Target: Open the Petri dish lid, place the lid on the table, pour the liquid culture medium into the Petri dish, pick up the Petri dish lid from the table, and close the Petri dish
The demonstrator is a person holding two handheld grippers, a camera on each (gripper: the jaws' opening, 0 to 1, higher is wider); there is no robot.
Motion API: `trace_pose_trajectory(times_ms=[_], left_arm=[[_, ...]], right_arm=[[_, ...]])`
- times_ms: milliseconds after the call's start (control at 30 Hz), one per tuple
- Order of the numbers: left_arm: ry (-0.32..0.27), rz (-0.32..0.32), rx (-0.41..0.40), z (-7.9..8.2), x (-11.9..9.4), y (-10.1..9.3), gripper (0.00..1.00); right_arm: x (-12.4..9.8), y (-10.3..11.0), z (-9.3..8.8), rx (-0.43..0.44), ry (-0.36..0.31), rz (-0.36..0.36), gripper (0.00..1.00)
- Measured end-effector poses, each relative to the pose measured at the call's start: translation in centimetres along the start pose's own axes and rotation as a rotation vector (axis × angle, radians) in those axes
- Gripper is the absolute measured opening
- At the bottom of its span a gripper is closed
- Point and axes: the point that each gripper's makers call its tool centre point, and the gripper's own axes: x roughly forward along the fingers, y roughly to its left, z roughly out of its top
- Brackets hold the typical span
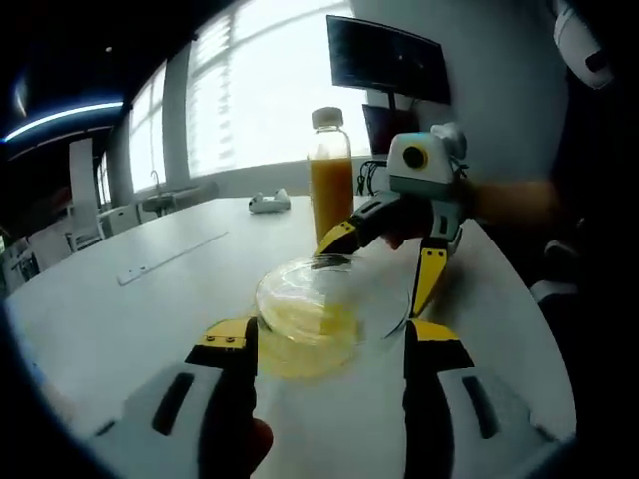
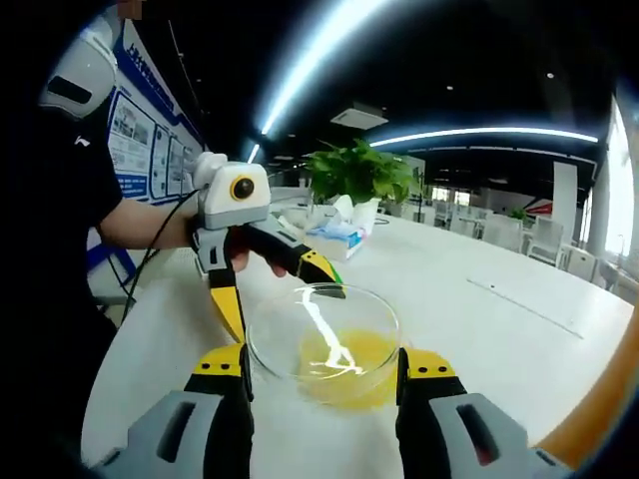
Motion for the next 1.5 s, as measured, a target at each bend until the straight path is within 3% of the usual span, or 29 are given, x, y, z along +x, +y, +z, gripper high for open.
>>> trace_pose_trajectory(times_ms=[500, 1233, 1500], left_arm=[[0.016, -0.010, -0.023, -0.8, 1.4, 1.8, 0.50], [0.014, -0.011, -0.074, -1.9, 2.3, 2.4, 0.51], [0.033, -0.015, -0.090, -3.2, 2.6, 2.2, 0.51]], right_arm=[[1.1, -2.5, -1.2, 0.050, -0.002, 0.006, 0.52], [1.7, -3.0, -2.4, 0.083, 0.005, 0.010, 0.53], [1.9, -2.8, -3.5, 0.085, 0.032, 0.015, 0.53]])
